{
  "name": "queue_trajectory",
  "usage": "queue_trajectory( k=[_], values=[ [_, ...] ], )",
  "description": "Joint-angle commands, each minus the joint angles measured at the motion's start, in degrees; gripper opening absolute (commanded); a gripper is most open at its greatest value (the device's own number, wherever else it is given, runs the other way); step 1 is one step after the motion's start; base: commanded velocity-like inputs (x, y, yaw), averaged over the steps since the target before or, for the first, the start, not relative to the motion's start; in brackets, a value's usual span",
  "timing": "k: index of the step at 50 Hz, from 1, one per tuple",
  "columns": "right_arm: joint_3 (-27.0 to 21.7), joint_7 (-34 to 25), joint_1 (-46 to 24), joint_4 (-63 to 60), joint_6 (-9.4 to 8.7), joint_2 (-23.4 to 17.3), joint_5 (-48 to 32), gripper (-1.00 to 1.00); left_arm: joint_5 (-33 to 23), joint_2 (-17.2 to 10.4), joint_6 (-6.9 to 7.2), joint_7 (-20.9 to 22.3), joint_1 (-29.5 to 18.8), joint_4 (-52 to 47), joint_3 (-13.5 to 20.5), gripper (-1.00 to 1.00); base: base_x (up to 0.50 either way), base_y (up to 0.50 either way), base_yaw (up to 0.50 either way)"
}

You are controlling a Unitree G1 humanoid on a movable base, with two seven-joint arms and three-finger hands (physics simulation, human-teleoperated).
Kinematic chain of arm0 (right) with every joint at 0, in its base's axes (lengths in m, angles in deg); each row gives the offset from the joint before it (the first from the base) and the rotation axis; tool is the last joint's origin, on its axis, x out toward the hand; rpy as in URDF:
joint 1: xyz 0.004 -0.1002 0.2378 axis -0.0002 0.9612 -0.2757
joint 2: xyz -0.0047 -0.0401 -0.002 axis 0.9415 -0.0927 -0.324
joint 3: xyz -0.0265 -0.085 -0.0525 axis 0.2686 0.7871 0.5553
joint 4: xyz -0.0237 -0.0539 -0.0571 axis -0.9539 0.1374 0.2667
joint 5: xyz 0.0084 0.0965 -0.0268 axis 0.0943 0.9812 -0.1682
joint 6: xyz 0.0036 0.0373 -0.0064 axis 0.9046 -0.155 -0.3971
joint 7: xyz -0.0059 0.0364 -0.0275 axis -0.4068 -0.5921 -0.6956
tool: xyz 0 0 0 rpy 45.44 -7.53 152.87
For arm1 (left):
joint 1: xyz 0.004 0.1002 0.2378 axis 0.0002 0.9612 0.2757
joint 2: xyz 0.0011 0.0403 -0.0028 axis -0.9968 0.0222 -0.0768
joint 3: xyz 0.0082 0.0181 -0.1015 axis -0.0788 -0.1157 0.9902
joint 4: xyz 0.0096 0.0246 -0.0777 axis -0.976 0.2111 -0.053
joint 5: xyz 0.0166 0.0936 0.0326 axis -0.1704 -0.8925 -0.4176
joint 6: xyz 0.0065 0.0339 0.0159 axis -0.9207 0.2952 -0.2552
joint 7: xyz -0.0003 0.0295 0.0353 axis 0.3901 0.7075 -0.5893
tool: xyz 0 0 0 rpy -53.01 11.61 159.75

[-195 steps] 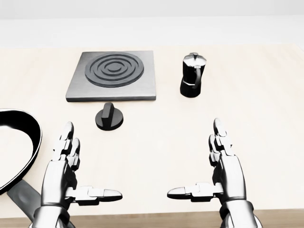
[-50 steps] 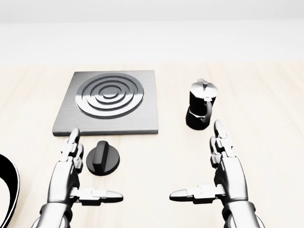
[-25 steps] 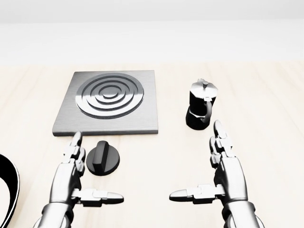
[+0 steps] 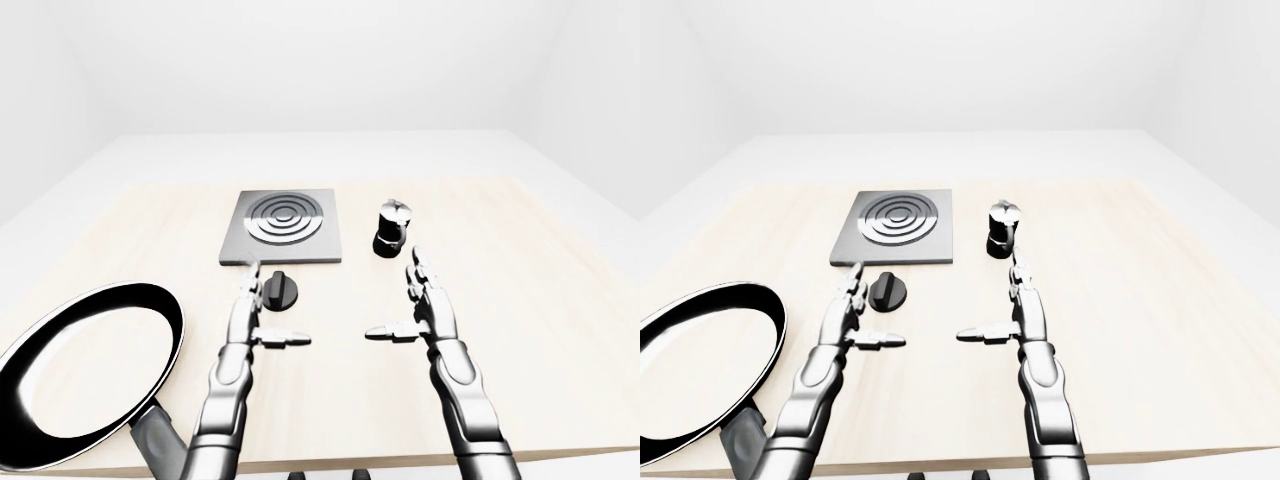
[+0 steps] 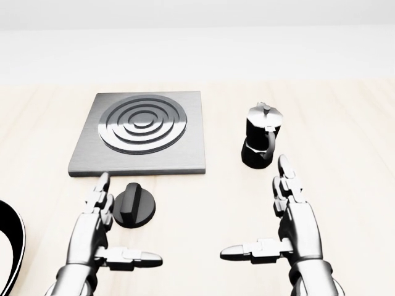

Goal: Turn on the stove.

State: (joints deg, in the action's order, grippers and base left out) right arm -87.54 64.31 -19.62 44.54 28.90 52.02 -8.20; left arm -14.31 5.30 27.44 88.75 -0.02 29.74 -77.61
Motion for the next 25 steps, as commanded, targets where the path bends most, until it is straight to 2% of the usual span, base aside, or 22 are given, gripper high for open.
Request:
queue_trajectory(
  k=[1,4,7,11,19,22,23,24,25],
  values=[
    [0.0,0.0,0.0,-0.7,-0.67,0.0,0.0,1.00,0.2,0.2,1.02,0.8,0.5,-1.0,-0.4,1.00,0.00,0.00,0.00],
    [0.0,-0.1,0.0,-0.7,-0.72,0.0,0.0,1.00,0.3,0.3,1.51,0.9,0.8,-1.7,-0.5,1.00,0.00,0.00,0.00],
    [0.0,0.0,0.0,-0.7,-0.66,0.0,0.0,1.00,0.4,0.2,0.94,1.2,0.5,-0.7,-0.4,1.00,0.00,0.00,0.00],
    [0.0,0.0,0.0,-0.7,-0.70,0.0,0.0,1.00,0.4,0.4,2.12,1.4,1.2,-2.6,-0.7,1.00,0.00,0.00,0.00],
    [0.0,0.0,0.0,-0.7,-0.69,0.0,0.0,1.00,0.6,0.5,2.88,1.6,1.3,-3.2,-0.7,1.00,0.00,0.00,0.00],
    [0.0,0.0,0.0,-0.7,-0.72,0.0,0.0,1.00,1.3,0.6,3.95,1.9,1.5,-4.0,-0.8,1.00,0.00,0.00,0.00],
    [0.0,-0.1,-0.2,1.7,1.43,0.0,-0.1,1.00,1.4,0.7,4.17,2.0,1.6,-4.1,-1.0,1.00,0.00,0.00,0.00],
    [0.0,-0.1,-0.2,1.8,1.55,0.0,-0.1,1.00,1.4,0.8,4.42,2.0,1.7,-4.5,-1.0,1.00,0.00,0.00,0.00],
    [0.0,-0.1,-0.1,1.6,1.29,0.0,-0.1,1.00,1.5,0.7,4.05,2.1,1.4,-3.7,-1.0,1.00,0.00,0.00,0.00]
  ],
)
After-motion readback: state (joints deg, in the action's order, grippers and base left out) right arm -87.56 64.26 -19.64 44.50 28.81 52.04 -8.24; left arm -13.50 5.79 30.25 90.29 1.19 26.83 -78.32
